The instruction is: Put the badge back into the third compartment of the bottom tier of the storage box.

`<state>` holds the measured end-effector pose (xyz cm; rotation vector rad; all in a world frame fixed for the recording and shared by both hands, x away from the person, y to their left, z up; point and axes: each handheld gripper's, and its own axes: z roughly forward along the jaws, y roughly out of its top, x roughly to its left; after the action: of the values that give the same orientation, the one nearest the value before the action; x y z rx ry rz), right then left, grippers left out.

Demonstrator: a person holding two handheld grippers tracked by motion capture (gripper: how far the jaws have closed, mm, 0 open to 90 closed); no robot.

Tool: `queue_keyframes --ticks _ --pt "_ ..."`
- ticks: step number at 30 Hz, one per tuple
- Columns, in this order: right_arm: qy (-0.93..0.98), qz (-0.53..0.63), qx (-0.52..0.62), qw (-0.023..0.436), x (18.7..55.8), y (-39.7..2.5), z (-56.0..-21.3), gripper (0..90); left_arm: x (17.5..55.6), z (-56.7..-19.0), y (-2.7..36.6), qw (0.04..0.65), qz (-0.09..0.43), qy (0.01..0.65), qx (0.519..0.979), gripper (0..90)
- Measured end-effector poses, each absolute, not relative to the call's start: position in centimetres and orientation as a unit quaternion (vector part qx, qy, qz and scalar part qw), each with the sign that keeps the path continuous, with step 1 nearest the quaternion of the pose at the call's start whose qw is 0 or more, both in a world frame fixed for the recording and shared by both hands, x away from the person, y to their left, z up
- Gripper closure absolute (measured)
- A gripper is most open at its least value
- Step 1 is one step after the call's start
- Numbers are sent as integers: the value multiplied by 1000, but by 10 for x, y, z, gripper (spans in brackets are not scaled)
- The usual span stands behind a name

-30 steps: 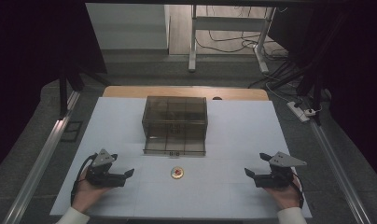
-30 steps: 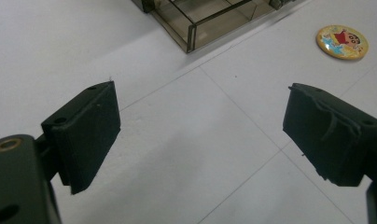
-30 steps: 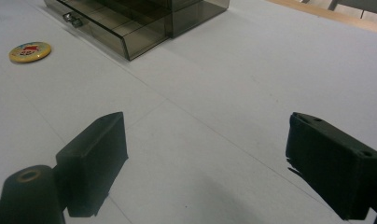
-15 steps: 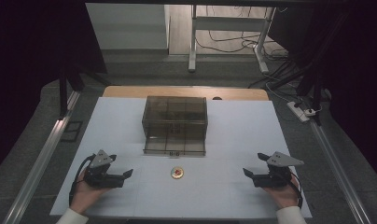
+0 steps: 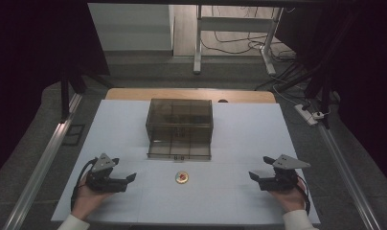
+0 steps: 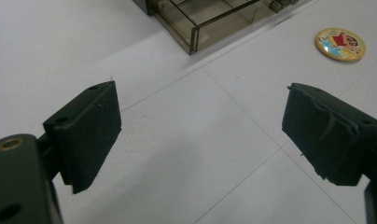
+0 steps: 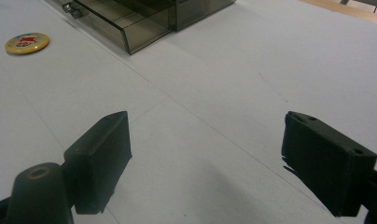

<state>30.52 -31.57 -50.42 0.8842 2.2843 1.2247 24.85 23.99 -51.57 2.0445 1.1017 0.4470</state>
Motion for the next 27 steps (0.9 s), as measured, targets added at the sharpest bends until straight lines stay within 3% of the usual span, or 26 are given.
queue_keyframes --ticks 27 --pt "820 430 319 202 305 -312 -507 162 258 -492 228 391 170 408 807 128"
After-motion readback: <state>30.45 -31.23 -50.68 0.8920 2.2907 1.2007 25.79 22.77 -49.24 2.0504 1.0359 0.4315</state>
